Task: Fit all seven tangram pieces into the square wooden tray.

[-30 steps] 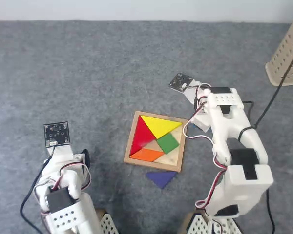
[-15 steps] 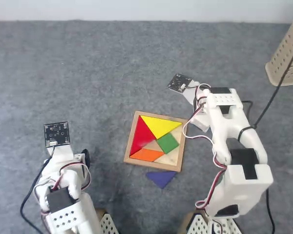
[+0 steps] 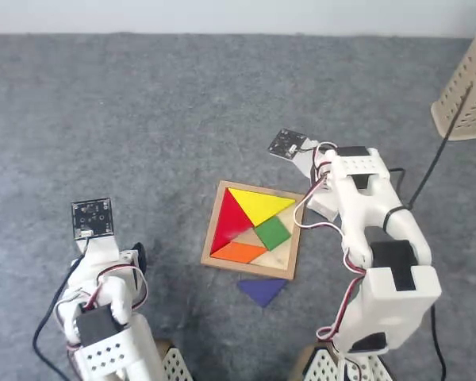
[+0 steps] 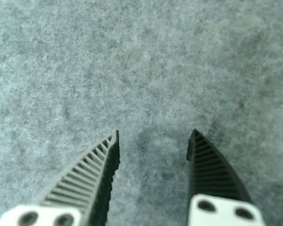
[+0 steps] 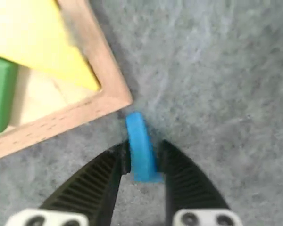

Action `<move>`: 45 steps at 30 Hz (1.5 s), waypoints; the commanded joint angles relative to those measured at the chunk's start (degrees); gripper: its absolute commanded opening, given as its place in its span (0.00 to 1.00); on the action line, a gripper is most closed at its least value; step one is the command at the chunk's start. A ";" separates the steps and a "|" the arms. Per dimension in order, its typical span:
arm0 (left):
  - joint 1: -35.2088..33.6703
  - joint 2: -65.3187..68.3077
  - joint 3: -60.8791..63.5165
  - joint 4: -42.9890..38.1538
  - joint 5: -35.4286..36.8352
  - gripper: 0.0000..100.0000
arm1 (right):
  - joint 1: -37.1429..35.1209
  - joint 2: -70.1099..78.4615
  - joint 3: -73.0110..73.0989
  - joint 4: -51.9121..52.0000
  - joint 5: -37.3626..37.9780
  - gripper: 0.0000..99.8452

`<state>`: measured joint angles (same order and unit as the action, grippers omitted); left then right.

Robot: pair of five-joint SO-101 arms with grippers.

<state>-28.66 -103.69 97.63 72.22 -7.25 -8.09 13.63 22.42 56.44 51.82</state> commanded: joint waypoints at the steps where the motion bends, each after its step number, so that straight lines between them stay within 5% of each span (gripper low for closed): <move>1: 0.00 -0.70 -1.10 0.18 0.53 0.23 | 1.54 -4.09 -2.20 2.07 -6.15 0.01; 6: 0.00 -0.70 -1.10 0.18 0.53 0.23 | 1.89 -12.35 -5.36 8.13 -14.33 0.01; 12: 0.00 -0.70 -1.10 0.18 0.53 0.23 | -9.45 -20.18 -5.36 12.09 -35.34 0.01; 16: 0.00 -0.70 -1.10 0.18 0.53 0.23 | -16.57 -17.80 -5.45 11.82 -46.15 0.01; 22: 0.00 -0.70 -1.10 0.18 0.53 0.23 | -17.36 -12.62 -5.54 8.40 -57.93 0.01; 45: 0.00 -0.70 -1.10 0.18 0.53 0.23 | -9.10 -6.90 -5.01 7.60 -62.59 0.02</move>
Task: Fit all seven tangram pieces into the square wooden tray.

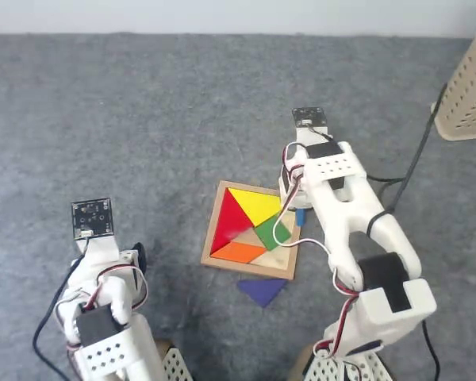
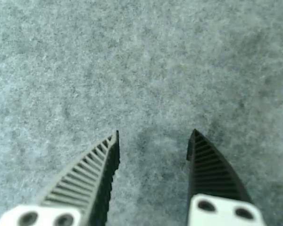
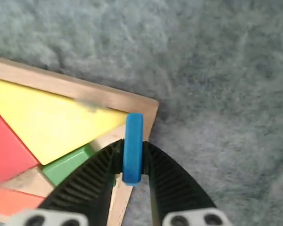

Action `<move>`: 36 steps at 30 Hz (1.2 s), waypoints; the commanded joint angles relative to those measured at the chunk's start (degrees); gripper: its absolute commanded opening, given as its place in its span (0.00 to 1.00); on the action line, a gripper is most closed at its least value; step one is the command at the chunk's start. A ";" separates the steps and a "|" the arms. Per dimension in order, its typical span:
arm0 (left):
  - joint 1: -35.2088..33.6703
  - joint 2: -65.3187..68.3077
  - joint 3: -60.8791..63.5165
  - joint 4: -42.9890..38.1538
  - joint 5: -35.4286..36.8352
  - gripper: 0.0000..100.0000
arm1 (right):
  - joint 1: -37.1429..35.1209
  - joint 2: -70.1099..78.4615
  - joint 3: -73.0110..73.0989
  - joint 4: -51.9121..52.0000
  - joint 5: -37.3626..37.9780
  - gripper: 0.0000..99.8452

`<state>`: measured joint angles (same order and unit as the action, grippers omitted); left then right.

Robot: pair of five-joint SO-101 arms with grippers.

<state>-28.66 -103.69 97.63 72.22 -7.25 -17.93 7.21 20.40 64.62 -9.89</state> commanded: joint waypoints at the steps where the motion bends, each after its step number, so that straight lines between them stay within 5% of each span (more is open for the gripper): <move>1: 0.00 -0.70 -1.10 0.18 0.53 0.23 | 0.75 -0.48 -2.99 -0.57 -0.88 0.02; 36: 0.00 -0.70 -1.10 0.18 0.53 0.23 | -5.76 -1.19 -0.35 1.10 -0.70 0.10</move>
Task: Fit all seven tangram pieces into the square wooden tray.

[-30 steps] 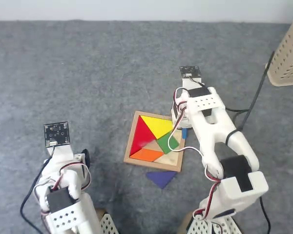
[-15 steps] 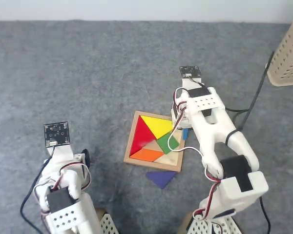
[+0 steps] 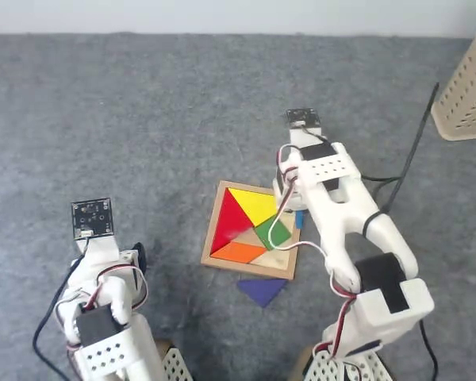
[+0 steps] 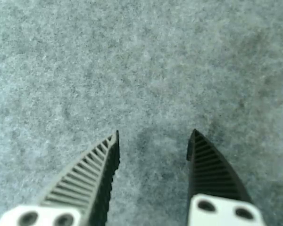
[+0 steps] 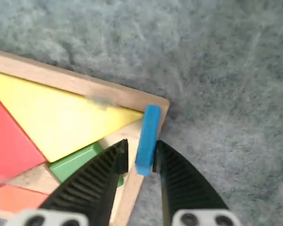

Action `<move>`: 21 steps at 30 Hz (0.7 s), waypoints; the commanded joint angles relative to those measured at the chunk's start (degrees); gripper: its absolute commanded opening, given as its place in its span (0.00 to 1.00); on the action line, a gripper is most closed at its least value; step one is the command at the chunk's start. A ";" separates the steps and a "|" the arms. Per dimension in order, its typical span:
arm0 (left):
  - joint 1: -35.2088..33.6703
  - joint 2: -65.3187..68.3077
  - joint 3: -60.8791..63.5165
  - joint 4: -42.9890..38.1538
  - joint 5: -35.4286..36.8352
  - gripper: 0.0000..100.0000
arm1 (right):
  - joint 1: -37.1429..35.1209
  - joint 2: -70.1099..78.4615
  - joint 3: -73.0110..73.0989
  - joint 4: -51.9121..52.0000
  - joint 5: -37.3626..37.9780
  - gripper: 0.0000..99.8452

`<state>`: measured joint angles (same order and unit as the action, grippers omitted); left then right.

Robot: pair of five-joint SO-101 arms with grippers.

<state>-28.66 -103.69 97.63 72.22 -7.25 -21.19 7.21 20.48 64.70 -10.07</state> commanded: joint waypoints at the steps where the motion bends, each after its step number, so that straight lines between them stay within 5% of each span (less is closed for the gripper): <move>1: 0.00 -0.70 -1.10 0.18 0.53 0.23 | -3.30 -1.19 -0.44 1.01 -0.53 0.10; 21: 0.00 -0.70 -1.10 0.18 0.53 0.23 | -4.26 -1.27 -1.41 1.27 2.29 0.10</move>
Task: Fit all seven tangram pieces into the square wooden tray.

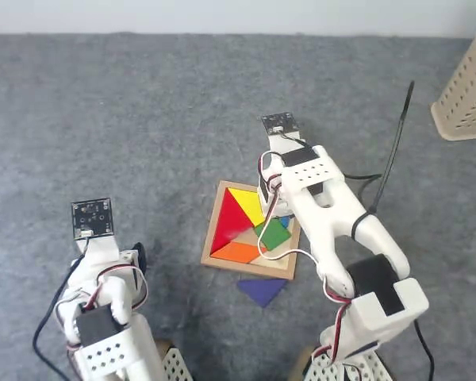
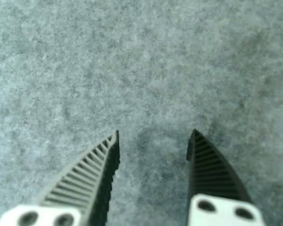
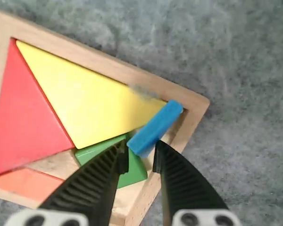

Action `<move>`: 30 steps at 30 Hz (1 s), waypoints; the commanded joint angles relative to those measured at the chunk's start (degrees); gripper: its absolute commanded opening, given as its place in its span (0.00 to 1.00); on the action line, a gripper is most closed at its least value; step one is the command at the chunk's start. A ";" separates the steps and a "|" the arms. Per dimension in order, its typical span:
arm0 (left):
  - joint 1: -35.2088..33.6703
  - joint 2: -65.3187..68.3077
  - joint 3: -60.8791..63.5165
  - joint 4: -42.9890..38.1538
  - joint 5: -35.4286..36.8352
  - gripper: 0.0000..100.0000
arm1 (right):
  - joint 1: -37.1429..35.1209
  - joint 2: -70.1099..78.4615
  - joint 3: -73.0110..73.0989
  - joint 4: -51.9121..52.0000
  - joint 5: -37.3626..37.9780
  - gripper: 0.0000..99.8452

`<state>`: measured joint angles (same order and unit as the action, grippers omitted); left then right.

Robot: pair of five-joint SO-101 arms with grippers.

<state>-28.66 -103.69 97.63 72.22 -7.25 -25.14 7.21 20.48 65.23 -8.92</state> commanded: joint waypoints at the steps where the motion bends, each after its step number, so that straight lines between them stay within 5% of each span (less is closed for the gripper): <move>1: 0.00 -0.70 -1.10 0.18 0.53 0.23 | -0.31 -1.45 -1.49 0.75 1.14 0.10; 19: 0.00 -0.70 -1.10 0.18 0.53 0.23 | -0.22 -9.80 3.87 -3.21 3.60 0.10; 23: 0.00 -0.70 -1.10 0.18 0.53 0.23 | -0.13 -12.35 6.42 -5.05 4.31 0.00; 27: 0.00 -0.70 -1.10 0.18 0.53 0.23 | -0.66 -18.68 10.99 -4.88 9.05 0.01; 30: 0.00 -0.70 -1.10 0.18 0.53 0.23 | -1.71 -24.22 15.38 -2.15 19.43 0.01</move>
<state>-28.66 -103.69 97.63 72.22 -7.25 -25.32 -9.41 34.11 61.45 1.10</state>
